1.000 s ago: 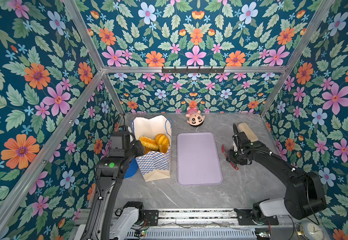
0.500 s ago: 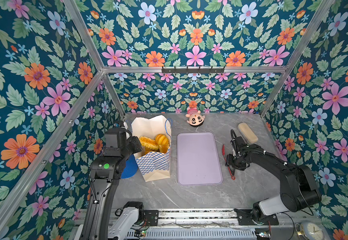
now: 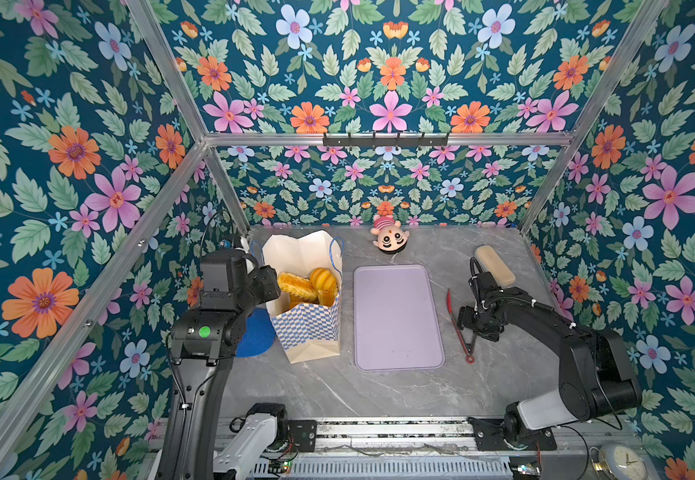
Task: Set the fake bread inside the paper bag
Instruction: 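Swing the right gripper back and lay the tongs on the table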
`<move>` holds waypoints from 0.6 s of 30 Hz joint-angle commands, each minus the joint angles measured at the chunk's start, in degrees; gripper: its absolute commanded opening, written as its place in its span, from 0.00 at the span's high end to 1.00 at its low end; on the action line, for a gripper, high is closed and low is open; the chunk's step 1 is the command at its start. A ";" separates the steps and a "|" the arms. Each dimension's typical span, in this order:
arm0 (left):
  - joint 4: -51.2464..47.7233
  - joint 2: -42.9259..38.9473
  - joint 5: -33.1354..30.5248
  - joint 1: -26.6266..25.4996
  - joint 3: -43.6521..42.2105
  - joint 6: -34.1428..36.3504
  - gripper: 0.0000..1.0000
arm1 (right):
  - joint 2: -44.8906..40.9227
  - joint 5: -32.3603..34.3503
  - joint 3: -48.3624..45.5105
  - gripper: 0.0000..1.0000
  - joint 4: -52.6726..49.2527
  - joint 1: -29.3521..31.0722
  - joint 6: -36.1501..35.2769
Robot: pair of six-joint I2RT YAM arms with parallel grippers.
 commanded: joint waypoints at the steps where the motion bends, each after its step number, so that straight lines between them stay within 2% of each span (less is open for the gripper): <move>1: 0.47 0.57 -2.06 0.04 2.47 0.77 0.33 | -2.99 -0.44 0.06 0.20 -1.10 0.09 1.21; 5: 2.28 2.75 -5.13 0.04 6.41 1.36 0.21 | -8.62 -0.60 1.48 0.16 -3.05 0.06 0.60; 9: 7.20 5.56 -11.11 0.04 9.64 0.85 0.02 | -14.49 0.01 4.83 0.14 -5.25 0.09 -1.41; 13: 16.12 8.04 -15.89 0.43 10.17 1.21 0.01 | -19.03 4.39 9.76 0.12 -6.21 0.05 -3.66; 16: 25.08 8.65 -15.83 1.48 8.55 2.65 0.01 | -22.35 12.83 13.66 0.10 -4.65 0.05 -3.22; 18: 33.60 8.09 -16.46 3.04 5.45 2.31 0.01 | -24.79 13.66 13.94 0.09 -0.68 0.06 -5.76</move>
